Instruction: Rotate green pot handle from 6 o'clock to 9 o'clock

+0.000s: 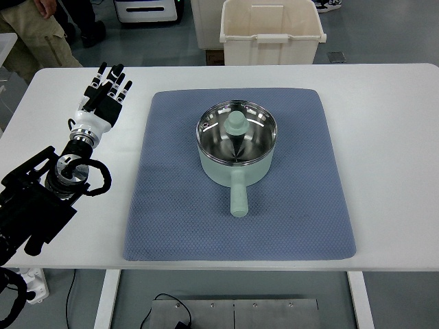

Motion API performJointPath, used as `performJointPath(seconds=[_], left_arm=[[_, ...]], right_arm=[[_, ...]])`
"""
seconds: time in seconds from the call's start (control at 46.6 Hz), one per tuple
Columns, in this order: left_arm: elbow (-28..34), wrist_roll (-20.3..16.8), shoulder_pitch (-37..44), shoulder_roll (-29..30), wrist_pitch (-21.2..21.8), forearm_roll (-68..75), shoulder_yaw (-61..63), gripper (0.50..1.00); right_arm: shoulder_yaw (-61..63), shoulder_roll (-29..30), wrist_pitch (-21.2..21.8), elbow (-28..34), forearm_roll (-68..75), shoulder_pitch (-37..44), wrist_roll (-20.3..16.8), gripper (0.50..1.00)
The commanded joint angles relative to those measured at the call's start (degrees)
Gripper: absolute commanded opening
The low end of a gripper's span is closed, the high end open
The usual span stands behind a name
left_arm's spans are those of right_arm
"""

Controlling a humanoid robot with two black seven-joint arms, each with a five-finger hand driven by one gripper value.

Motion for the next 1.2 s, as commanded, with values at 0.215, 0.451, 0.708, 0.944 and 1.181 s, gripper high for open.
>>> performJointPath(seconds=[0.215,0.451,0.708,0.944,1.181], left_arm=[[0.1,-0.5,-0.1,0.0,-0.1,0.3,-0.2,1.0],[0.1,-5.0,-0.1,0.4,0.0,3.3,-0.1,1.0],[0.1,-8.3,0.0,0.4,0.0,5.1,0.0,1.0],[0.0,-8.2,0.1,0.2,0.3,4.9,-0.1,1.0],[0.0,-8.1,0.1,0.1,0.6,4.5,-0.3,1.0]], right_arm=[[0.0,0.0,0.0,0.0,0.0,0.0,0.0,1.0],[0.0,0.0,0.0,0.0,0.0,0.0,0.0,1.0],[0.0,0.0,0.0,0.0,0.0,0.0,0.0,1.0],[0.0,0.0,0.0,0.0,0.0,0.0,0.0,1.0],[0.0,0.0,0.0,0.0,0.1,0.0,0.0,1.0]])
